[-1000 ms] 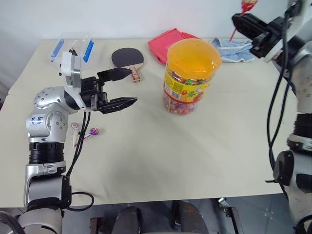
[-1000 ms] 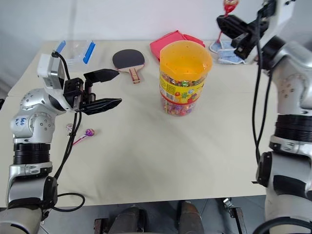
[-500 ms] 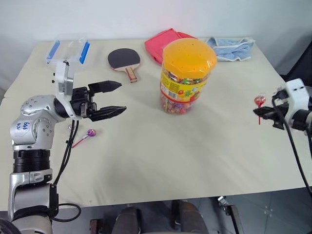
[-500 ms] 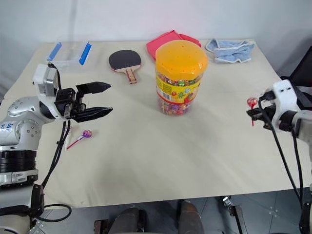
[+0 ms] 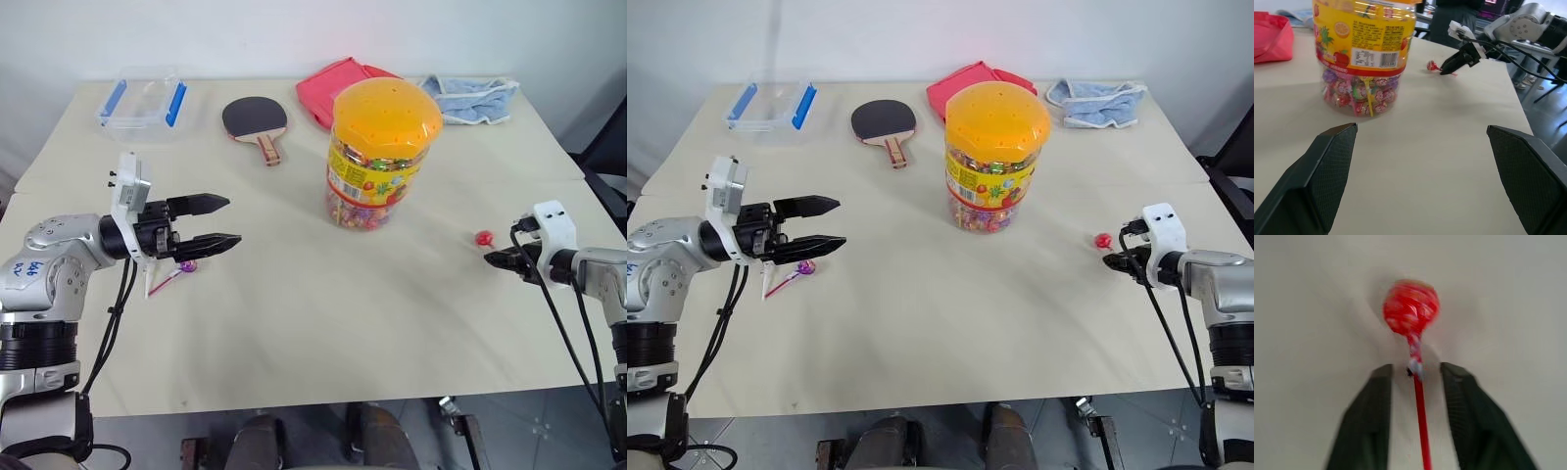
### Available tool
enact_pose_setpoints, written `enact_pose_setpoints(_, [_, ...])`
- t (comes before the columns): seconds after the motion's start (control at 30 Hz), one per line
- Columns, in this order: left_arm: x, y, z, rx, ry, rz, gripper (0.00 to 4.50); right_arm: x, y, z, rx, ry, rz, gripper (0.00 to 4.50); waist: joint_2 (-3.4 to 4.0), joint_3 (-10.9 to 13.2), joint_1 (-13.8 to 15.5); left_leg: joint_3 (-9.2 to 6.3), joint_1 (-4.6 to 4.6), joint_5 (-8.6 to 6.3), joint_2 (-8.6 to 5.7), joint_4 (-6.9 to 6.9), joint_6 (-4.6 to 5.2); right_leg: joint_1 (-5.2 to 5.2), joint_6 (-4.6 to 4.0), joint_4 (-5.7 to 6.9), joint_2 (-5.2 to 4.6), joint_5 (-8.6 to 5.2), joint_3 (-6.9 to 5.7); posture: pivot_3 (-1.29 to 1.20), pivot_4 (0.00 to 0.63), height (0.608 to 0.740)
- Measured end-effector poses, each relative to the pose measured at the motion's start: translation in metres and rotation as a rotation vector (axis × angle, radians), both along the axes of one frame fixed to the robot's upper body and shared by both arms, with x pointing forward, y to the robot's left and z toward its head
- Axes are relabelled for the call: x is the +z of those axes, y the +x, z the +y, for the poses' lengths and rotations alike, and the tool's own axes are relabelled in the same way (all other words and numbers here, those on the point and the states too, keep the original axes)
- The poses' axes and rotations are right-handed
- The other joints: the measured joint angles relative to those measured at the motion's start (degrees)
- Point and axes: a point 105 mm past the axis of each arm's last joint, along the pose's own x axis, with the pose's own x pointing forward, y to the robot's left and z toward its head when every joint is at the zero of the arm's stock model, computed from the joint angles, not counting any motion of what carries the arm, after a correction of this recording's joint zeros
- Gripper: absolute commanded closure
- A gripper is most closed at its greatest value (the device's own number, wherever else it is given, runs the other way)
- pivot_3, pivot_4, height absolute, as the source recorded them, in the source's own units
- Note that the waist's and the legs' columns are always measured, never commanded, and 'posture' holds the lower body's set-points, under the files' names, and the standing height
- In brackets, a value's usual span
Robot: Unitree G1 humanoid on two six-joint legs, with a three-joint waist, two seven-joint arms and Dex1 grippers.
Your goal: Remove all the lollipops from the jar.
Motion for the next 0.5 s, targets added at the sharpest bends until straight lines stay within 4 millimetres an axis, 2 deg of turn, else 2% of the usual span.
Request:
enact_pose_setpoints(0.07, [-0.003,0.0,0.003,0.015,0.002,-0.004,0.0,0.002,-0.004,-0.001,-0.009,0.008,-0.014,1.12,0.0,0.0,0.1,0.0,-0.01,0.0,0.0,0.0,0.0,0.0,0.0,0.0,0.0,0.0,0.0,0.0,0.15,0.74])
enact_pose_setpoints(0.17, [-0.005,-0.002,0.005,0.026,0.005,-0.017,0.0,0.015,-0.015,0.004,0.008,0.054,-0.08,0.09,0.0,0.0,0.2,-0.01,-0.02,0.0,0.0,0.0,0.0,-0.01,0.0,-0.01,0.0,0.0,-0.01,0.0,0.15,0.74])
enact_pose_setpoints(0.3, [-0.008,-0.005,0.012,0.041,-0.002,-0.021,0.0,0.049,-0.03,0.025,0.103,0.11,-0.249,0.04,0.0,0.0,0.2,-0.01,0.01,0.0,0.0,-0.01,0.0,0.01,0.0,0.0,0.01,0.0,0.0,0.0,0.15,0.74])
enact_pose_setpoints(0.4, [-0.012,-0.008,0.016,0.046,-0.008,-0.011,0.0,0.075,-0.047,0.051,0.27,0.148,-0.36,0.04,0.0,0.0,0.1,0.0,0.08,-0.01,0.0,-0.06,0.0,0.05,0.0,-0.01,0.01,0.0,0.02,0.0,0.15,0.74])
enact_pose_setpoints(0.5, [-0.021,-0.013,0.021,0.059,-0.006,0.014,0.0,0.085,-0.061,0.076,0.463,0.154,-0.422,0.04,0.0,0.0,0.1,0.0,0.09,-0.01,0.0,-0.08,0.0,0.05,0.0,-0.02,0.01,0.0,0.02,0.0,0.15,0.74])
